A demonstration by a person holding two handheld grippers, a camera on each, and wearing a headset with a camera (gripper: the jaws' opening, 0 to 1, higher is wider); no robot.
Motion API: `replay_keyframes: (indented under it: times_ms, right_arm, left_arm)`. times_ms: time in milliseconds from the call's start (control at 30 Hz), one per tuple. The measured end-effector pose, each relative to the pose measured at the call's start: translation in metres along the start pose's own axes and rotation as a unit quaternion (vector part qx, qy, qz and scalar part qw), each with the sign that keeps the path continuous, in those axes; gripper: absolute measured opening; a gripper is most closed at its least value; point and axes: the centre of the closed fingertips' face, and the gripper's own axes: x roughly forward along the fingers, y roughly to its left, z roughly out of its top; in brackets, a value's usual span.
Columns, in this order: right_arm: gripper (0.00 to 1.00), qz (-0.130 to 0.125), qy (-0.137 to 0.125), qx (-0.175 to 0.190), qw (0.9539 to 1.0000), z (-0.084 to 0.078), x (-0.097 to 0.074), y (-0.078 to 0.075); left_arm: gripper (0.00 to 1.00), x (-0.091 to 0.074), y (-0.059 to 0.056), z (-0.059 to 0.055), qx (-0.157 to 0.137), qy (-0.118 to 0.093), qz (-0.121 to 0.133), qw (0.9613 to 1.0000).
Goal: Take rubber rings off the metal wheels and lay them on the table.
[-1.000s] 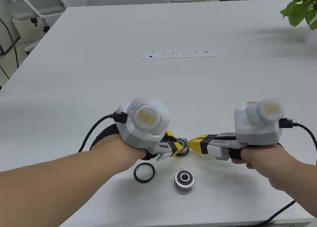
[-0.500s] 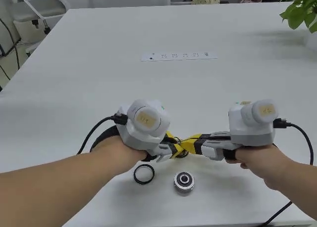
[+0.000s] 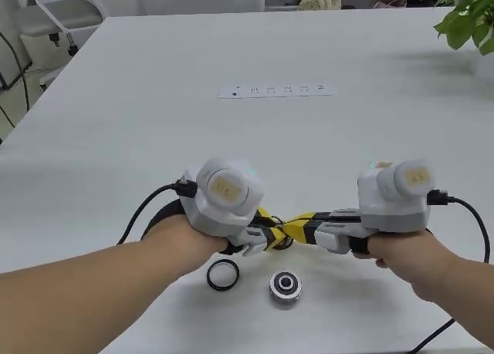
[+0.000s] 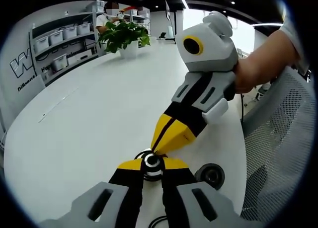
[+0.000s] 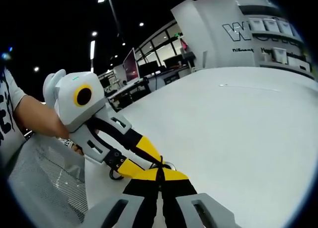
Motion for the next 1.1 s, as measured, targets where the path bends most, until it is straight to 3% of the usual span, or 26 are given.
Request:
replay_keyframes:
  times_ms: [233, 567, 800, 1100]
  right_arm:
    - [0.0, -0.001, -0.002, 0.007, 1.0, 0.001, -0.001, 0.0]
    - [0.0, 0.004, -0.005, 0.01, 0.9999, 0.006, -0.002, 0.003]
    - [0.0, 0.009, -0.007, 0.01, 0.9999, 0.009, -0.003, 0.004]
    - [0.0, 0.014, -0.009, 0.008, 0.9998, 0.013, -0.003, 0.009]
  left_arm:
    - [0.15, -0.007, -0.005, -0.002, 0.006, 0.002, -0.009, 0.9999]
    - [0.21, -0.024, -0.012, 0.002, 0.008, -0.012, -0.015, 0.9998]
    - [0.27, -0.036, -0.015, -0.005, 0.001, -0.009, -0.017, 0.9998]
    - [0.31, -0.056, -0.016, 0.002, -0.009, -0.028, -0.013, 0.9995]
